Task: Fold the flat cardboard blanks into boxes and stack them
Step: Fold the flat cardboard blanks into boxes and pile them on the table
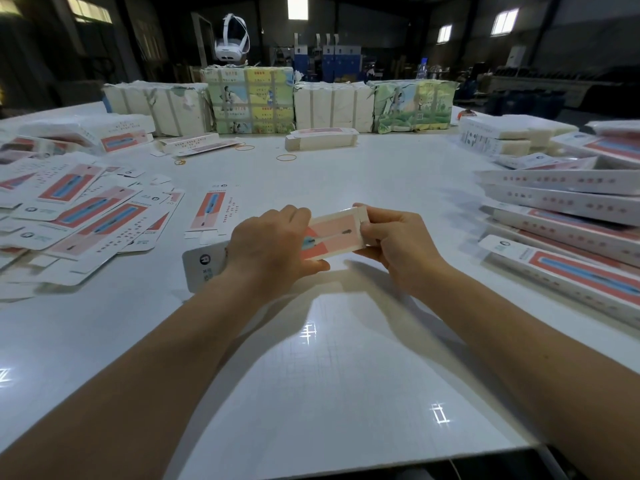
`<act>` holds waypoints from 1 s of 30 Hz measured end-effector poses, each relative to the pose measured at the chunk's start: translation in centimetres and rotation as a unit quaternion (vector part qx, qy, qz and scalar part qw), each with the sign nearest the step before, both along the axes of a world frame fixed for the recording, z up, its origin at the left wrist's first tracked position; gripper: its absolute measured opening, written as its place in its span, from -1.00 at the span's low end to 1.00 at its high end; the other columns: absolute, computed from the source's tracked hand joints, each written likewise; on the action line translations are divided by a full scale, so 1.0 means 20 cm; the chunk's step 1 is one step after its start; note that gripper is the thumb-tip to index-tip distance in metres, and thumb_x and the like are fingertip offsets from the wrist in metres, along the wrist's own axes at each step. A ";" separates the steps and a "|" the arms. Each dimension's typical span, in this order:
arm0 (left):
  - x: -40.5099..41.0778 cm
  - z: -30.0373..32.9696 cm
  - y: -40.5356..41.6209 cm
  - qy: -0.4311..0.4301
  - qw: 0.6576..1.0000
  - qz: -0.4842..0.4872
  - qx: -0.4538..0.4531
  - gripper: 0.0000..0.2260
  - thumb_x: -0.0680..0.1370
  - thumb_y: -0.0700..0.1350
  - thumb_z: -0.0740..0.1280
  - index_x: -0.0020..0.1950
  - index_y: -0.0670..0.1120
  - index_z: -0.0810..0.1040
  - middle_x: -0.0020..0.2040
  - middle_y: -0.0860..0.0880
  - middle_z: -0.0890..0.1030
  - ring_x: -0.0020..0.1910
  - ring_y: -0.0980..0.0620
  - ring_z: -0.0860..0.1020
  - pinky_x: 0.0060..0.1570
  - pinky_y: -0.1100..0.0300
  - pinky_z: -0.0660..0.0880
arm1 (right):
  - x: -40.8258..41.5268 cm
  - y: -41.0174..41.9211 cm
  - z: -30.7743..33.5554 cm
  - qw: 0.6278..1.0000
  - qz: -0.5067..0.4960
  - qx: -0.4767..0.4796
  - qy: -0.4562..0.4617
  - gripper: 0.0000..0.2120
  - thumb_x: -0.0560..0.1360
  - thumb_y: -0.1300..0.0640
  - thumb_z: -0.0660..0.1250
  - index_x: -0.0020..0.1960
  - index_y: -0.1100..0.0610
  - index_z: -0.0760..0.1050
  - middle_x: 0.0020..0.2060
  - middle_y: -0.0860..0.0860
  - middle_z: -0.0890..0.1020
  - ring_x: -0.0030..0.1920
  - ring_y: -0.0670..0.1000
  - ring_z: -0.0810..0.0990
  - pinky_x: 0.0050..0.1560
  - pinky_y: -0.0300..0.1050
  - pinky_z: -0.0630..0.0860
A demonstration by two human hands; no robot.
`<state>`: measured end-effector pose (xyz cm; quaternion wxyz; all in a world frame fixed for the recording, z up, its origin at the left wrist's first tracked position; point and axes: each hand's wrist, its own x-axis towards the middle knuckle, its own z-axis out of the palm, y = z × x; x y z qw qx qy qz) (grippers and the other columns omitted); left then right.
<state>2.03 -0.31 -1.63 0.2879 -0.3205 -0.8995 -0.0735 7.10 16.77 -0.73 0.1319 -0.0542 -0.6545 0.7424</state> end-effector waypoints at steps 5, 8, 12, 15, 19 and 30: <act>0.03 0.02 0.04 0.024 0.999 0.018 -0.031 -0.37 0.40 0.32 0.33 0.26 -0.11 0.44 0.09 -0.07 0.58 -0.10 -0.06 0.56 -0.25 0.18 0.36 | 0.01 -0.02 -0.01 0.995 -0.057 0.075 0.023 -0.55 0.40 0.45 0.07 -0.33 0.10 0.65 -0.07 0.00 0.63 -0.11 0.05 0.60 -0.07 -0.05 0.63; 0.05 0.02 0.07 0.027 0.999 0.034 -0.023 -0.38 0.40 0.33 0.32 0.25 -0.10 0.43 0.07 -0.06 0.56 -0.10 -0.05 0.55 -0.26 0.18 0.33 | 0.03 -0.05 -0.01 0.967 -0.118 0.215 0.074 -0.70 0.48 0.36 0.04 -0.26 0.25 0.52 -0.29 0.15 0.55 -0.24 0.04 0.46 -0.16 -0.12 0.46; 0.06 0.02 0.08 0.013 0.999 0.042 0.010 -0.40 0.40 0.31 0.34 0.24 -0.09 0.43 0.07 -0.05 0.56 -0.10 -0.05 0.55 -0.28 0.18 0.31 | 0.06 -0.10 -0.01 0.946 -0.115 0.279 0.118 -0.82 0.51 0.32 0.04 -0.21 0.29 0.35 -0.36 0.16 0.44 -0.38 -0.07 0.31 -0.35 -0.22 0.27; 0.05 0.01 0.08 0.015 0.999 0.051 0.008 -0.42 0.41 0.33 0.32 0.22 -0.08 0.43 0.05 -0.03 0.55 -0.11 -0.03 0.54 -0.30 0.19 0.25 | 0.06 -0.11 -0.03 0.933 -0.104 0.325 0.114 -0.88 0.53 0.34 0.05 -0.13 0.24 0.33 -0.37 0.04 0.43 -0.40 -0.10 0.33 -0.40 -0.30 0.27; 0.04 0.02 0.07 -0.021 0.998 0.060 0.018 -0.42 0.41 0.34 0.31 0.21 -0.06 0.42 0.07 -0.02 0.54 -0.10 -0.04 0.52 -0.29 0.15 0.38 | 0.04 -0.10 -0.03 0.959 -0.044 0.265 0.090 -0.76 0.54 0.34 0.11 0.04 0.03 0.19 -0.25 -0.20 0.37 -0.27 -0.16 0.37 -0.29 -0.35 0.31; -0.02 0.03 0.01 -0.047 0.996 0.066 0.048 -0.50 0.38 0.33 0.34 0.07 -0.04 0.42 -0.03 -0.01 0.55 -0.24 0.00 0.36 -0.32 0.16 0.30 | 0.03 -0.10 -0.05 0.970 0.021 0.231 0.068 -0.77 0.48 0.20 0.28 0.12 0.04 0.52 -0.03 -0.05 0.64 -0.01 -0.02 0.58 0.00 -0.12 0.46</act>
